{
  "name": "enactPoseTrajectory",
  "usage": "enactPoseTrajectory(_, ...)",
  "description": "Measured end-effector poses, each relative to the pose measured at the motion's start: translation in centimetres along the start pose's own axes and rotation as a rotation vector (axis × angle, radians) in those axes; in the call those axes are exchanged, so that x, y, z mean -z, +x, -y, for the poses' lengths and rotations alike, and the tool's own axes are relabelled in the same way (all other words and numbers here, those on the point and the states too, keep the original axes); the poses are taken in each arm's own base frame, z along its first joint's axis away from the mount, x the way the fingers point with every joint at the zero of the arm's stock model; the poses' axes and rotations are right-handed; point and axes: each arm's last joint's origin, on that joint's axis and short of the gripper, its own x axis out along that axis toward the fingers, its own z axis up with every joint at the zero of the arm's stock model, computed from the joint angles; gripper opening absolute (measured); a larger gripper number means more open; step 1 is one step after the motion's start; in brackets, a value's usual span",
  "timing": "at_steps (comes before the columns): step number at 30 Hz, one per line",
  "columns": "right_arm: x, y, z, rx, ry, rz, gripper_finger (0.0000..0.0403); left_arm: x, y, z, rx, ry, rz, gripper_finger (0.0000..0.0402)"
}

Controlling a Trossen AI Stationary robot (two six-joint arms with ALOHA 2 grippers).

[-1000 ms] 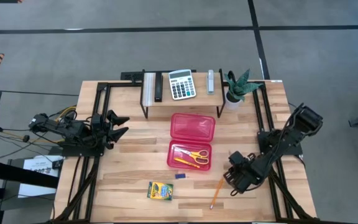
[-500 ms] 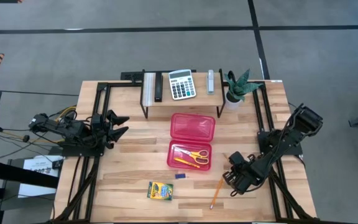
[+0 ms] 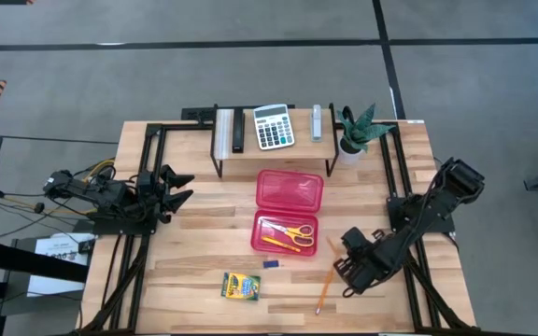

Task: Pack school essentials
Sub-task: Put the top orange pencil into the red supply box

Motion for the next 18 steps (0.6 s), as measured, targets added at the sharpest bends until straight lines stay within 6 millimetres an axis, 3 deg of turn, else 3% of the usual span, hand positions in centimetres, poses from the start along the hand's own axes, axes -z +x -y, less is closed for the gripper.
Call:
enactPoseTrajectory(4, -0.4, 0.0, -0.6, -0.035, 0.014, -0.026, 0.0013, 0.0, 0.0, 0.0, 0.0, 0.0, 0.0, 0.0263)
enactPoseTrajectory(8, -0.5, 0.3, -2.0, -0.148, 0.01, -0.064, 0.0067, 0.0, 0.0, 0.0, 0.0, 0.0, 0.0, 0.0263)
enactPoseTrajectory(14, 1.6, 1.4, -2.6, -0.159, 0.01, 0.207, 0.0164, 0.0, 0.0, 0.0, 0.0, 0.011, 0.001, 0.0263)
enactPoseTrajectory(18, 3.6, 2.0, -1.7, -0.101, 0.01, 0.349, 0.0191, -0.1, 0.0, 0.0, 0.002, 0.001, 0.008, 0.0263)
